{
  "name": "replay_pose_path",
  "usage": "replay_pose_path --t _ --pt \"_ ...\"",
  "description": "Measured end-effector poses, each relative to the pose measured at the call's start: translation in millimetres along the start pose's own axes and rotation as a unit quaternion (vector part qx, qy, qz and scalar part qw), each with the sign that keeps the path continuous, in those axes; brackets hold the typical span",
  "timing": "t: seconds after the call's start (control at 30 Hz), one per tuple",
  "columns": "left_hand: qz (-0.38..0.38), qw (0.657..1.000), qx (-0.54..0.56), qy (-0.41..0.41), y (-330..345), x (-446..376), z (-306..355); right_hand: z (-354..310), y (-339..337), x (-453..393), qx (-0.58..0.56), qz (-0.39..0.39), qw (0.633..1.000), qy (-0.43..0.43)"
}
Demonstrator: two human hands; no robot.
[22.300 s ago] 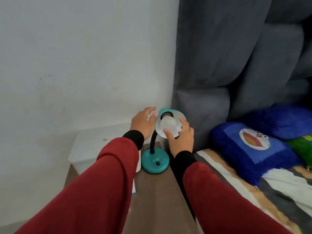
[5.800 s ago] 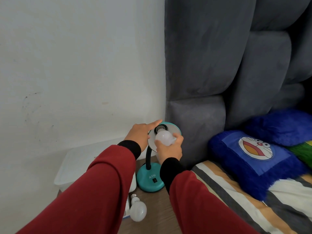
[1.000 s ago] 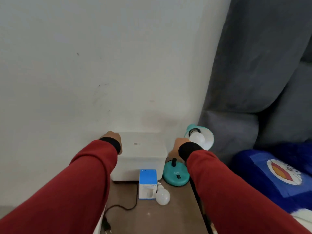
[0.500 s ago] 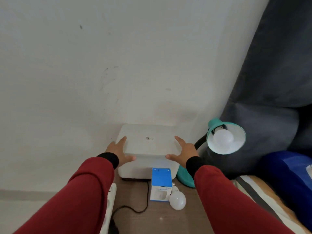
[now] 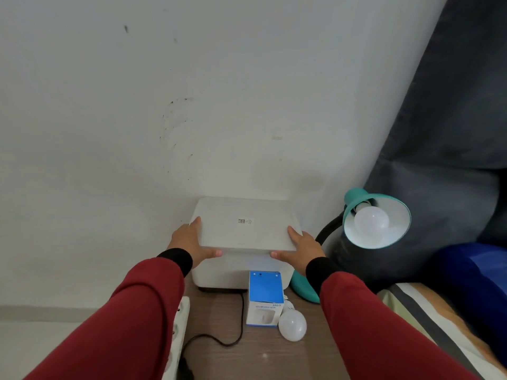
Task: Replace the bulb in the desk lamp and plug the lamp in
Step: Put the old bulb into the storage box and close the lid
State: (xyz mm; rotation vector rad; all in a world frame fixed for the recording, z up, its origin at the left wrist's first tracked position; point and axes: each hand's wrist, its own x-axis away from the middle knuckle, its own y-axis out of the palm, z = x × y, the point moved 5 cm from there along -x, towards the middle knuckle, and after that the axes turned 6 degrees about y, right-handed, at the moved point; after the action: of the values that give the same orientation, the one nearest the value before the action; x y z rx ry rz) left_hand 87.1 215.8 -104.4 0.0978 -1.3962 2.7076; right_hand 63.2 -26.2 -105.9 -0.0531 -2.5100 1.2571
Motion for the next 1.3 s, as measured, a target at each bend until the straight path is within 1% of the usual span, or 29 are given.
replay_pose_path --t 0.27,0.37,0.47,0.7,0.87,0.97,1.13,1.3 --pt "0.001 1.000 -0.002 0.001 -11.6 3.7 4.4 -8.0 -14.5 4.9 0.003 0.015 1.000 -0.011" --pt "0.003 1.000 -0.015 0.003 -19.3 3.4 7.5 -12.2 -20.2 7.0 -0.012 0.022 1.000 -0.010" --pt "0.014 1.000 -0.002 -0.010 -25.1 5.2 8.6 -17.4 -26.9 10.1 -0.029 0.032 0.999 -0.012" --pt "0.044 0.999 0.016 -0.006 -38.0 28.6 17.2 -28.2 -42.1 34.2 -0.024 0.059 0.997 -0.033" --pt "0.070 0.997 0.016 0.000 -47.1 70.9 26.2 -22.6 -49.4 76.4 -0.040 0.074 0.995 -0.047" --pt "0.084 0.996 0.027 0.005 -44.4 106.2 32.0 -9.7 -47.5 108.1 -0.019 0.081 0.995 -0.051" --pt "0.078 0.997 0.020 0.014 -12.9 184.3 29.7 33.7 -24.9 173.6 -0.004 0.076 0.996 -0.039" --pt "0.060 0.997 0.038 -0.005 31.3 249.9 11.9 87.4 14.6 224.4 -0.017 0.058 0.998 -0.016"
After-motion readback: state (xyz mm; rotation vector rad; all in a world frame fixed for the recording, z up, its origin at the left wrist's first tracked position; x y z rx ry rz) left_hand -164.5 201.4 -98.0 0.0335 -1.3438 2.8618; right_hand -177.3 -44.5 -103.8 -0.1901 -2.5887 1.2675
